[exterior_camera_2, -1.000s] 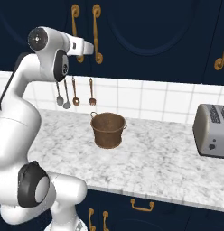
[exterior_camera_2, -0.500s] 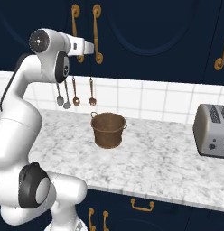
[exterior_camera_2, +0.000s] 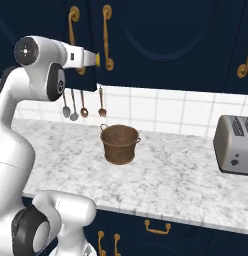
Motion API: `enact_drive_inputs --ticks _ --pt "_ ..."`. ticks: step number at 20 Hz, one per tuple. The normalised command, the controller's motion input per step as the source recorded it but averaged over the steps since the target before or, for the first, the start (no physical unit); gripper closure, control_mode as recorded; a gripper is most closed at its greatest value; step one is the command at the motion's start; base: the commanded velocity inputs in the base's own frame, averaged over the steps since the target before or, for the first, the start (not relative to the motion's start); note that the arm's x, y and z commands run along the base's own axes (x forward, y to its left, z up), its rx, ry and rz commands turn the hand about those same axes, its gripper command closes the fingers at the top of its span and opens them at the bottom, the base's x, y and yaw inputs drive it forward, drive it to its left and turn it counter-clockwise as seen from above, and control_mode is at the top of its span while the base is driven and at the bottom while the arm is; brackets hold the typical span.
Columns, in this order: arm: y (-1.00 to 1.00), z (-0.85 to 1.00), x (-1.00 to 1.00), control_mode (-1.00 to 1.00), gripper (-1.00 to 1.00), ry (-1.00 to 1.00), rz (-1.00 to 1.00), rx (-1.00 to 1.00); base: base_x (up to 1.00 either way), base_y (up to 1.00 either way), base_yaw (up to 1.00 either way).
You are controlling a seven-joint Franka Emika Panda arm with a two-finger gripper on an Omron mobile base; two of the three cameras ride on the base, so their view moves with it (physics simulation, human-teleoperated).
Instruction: Open the cabinet, pick up the bread from the cabinet and place it in the basket. Then move the basket to the dining counter.
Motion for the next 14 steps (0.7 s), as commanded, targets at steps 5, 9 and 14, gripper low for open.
enact_drive_inputs --ticks 5,9,14 --pt "0.55 0.0 -1.0 -1.0 1.0 -0.01 0.04 0.0 0.0 0.0 0.0" --pt "0.79 0.0 -1.0 -1.0 1.0 -0.01 0.07 0.03 0.0 0.0 0.0" --pt "0.83 0.0 -1.0 -1.0 -1.0 0.0 0.1 0.02 0.0 0.0 0.0"
